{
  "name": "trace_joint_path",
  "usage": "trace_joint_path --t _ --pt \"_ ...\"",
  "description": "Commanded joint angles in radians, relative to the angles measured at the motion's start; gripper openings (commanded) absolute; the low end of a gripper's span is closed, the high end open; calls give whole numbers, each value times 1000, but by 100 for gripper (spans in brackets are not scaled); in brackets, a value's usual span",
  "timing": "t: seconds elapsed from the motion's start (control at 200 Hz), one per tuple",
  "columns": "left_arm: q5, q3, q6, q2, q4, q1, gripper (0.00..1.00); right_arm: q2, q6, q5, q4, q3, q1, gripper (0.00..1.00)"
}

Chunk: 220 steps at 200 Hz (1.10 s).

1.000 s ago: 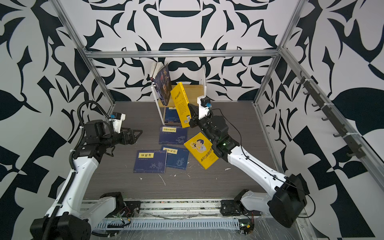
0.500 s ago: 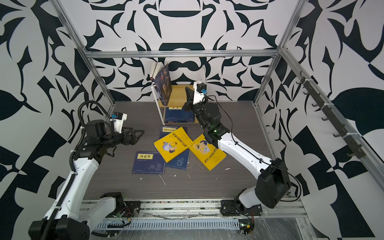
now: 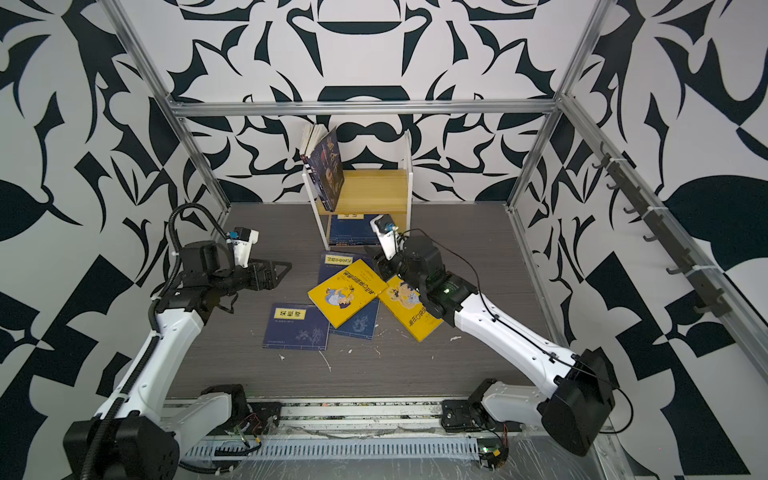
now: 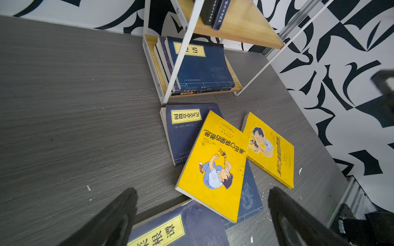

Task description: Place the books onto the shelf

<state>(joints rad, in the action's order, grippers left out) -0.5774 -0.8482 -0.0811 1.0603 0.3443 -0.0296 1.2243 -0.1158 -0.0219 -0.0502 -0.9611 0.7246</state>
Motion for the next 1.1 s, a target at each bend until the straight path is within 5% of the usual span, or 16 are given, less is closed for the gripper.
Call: trace_joint_path --t 0.0,0.205,0.395,1.095 --pt "16 10 -53 29 -29 -6 100 -22 -258 67 61 73 32 55" --pt "-19 -5 -135 79 -45 -30 100 15 -538 88 42 178 92 57" --pt "11 9 -129 90 -50 -30 100 127 -749 -4 -30 236 171 58" --pt "34 -95 -131 361 19 29 91 503 -890 -147 -588 298 185 53"
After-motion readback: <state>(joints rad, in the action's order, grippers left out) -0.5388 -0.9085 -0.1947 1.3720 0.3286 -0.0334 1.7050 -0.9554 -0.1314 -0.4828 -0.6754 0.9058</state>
